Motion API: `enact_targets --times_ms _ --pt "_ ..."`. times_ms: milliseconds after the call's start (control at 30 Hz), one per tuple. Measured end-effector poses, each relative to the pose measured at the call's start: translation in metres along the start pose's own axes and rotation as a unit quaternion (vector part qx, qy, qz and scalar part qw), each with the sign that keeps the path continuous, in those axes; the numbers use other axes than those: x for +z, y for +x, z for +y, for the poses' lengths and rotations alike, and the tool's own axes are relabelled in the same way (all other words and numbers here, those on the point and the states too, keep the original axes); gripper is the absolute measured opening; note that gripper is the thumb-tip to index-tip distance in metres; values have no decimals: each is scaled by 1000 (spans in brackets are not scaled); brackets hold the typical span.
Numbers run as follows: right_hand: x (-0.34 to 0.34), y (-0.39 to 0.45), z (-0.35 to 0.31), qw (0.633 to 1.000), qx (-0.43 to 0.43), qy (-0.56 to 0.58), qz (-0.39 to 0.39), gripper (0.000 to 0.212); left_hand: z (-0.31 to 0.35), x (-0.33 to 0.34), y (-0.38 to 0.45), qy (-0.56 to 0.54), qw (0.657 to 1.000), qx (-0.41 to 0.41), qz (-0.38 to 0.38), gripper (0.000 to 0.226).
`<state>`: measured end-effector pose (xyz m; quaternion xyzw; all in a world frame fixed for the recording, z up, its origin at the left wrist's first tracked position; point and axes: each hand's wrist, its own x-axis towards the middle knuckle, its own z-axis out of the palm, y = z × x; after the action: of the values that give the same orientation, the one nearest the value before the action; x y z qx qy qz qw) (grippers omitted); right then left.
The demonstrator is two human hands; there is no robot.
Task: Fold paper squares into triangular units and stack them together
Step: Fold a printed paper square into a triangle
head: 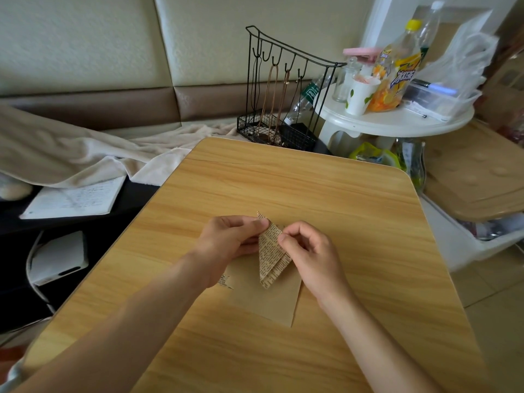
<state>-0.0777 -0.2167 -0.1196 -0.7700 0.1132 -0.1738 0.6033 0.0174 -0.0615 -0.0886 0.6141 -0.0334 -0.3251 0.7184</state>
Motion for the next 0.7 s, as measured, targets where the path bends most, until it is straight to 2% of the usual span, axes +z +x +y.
enact_targets --times_ms 133,300,367,433,700 --pt "-2 0 -1 1000 12 -18 -16 11 6 0 -1 87 996 28 -12 13" --pt "0 1 -4 1000 16 14 0 16 6 2 -4 220 973 33 -62 4" --pt "0 0 -4 1000 -16 10 -6 7 5 3 -6 234 969 35 -78 5" --pt "-1 -1 -3 999 -38 -2 -9 8 5 4 -7 245 965 40 -84 8" --pt "2 0 -1 997 38 45 56 11 8 0 -7 271 959 66 -44 7"
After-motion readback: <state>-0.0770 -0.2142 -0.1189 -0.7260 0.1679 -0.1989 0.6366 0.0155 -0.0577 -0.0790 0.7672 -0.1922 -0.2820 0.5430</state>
